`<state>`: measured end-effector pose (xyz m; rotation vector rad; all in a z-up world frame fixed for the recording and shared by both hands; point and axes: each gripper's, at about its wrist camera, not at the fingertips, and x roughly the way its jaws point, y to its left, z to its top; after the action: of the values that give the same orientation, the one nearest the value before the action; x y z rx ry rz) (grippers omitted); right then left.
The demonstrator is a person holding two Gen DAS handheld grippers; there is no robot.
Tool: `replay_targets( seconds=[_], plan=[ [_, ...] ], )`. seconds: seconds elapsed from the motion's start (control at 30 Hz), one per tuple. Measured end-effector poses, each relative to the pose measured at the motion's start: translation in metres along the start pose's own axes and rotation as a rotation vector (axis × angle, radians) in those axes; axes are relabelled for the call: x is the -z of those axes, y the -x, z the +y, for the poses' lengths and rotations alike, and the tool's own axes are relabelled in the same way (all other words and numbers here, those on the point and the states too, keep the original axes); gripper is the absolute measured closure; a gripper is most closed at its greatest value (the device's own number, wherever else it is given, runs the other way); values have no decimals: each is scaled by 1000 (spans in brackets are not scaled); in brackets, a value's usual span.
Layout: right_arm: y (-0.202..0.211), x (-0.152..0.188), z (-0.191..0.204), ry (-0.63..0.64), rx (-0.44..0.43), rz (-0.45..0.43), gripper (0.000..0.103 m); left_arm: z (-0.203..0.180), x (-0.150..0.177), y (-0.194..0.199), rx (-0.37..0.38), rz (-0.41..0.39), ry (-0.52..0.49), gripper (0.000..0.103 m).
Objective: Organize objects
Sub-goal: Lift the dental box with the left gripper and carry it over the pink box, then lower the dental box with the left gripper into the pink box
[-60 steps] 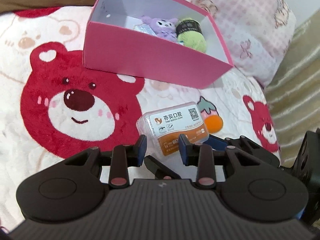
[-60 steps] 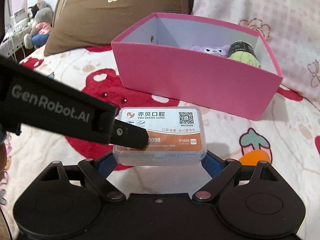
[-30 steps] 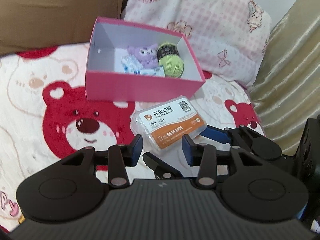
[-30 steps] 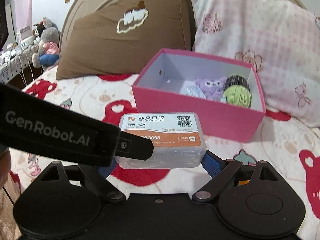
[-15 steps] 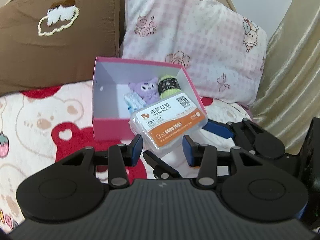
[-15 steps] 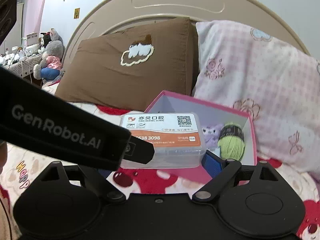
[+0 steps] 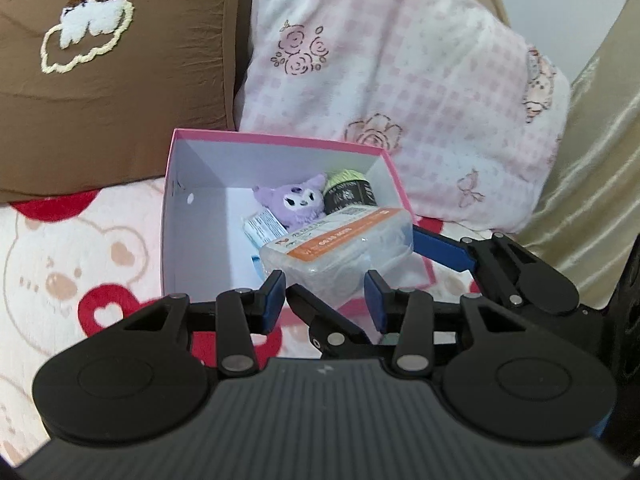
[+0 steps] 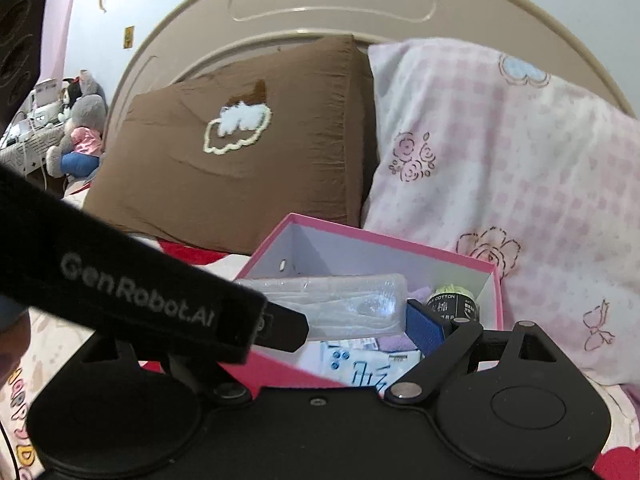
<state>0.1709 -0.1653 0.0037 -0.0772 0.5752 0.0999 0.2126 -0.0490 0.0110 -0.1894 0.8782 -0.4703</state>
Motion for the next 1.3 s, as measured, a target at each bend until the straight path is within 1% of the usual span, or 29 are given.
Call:
replay_targets(
  seconds=[0.1, 0.23, 0.37, 0.47, 0.6, 0.77, 0.83, 0.93, 1.0, 1.07, 1.13, 1.3],
  plan=[
    [-21, -5, -11, -35, -16, 31, 10, 5, -13, -21, 5, 20, 16, 63],
    [-46, -14, -27, -40, -13, 67, 10, 16, -29, -46, 24, 32, 45, 62],
    [-77, -34, -42, -27, -9, 131, 10, 35, -49, -68, 54, 27, 128, 62],
    [-96, -41, -48, -4, -8, 163, 10, 45, -57, -85, 77, 52, 176, 63],
    [-115, -32, -54, -6, -6, 200, 10, 58, -58, -110, 101, 99, 233, 63],
    [-142, -17, -59, -12, -12, 232, 10, 64, -57, -138, 51, 122, 264, 62],
    [-154, -17, -64, -32, -26, 256, 10, 67, -56, -144, 56, 128, 278, 63],
    [-160, -14, -67, -33, -34, 269, 10, 72, -56, -151, 71, 139, 290, 63],
    [-163, -12, -68, -24, -38, 269, 10, 75, -55, -157, 68, 142, 295, 63],
    [-169, -11, -71, -36, -59, 284, 10, 77, -55, -160, 64, 141, 298, 61],
    [-170, -12, -73, -28, -74, 290, 10, 80, -53, -162, 77, 139, 310, 59],
    [-165, -9, -75, -5, -108, 310, 10, 81, -49, -164, 91, 155, 283, 59]
  ],
)
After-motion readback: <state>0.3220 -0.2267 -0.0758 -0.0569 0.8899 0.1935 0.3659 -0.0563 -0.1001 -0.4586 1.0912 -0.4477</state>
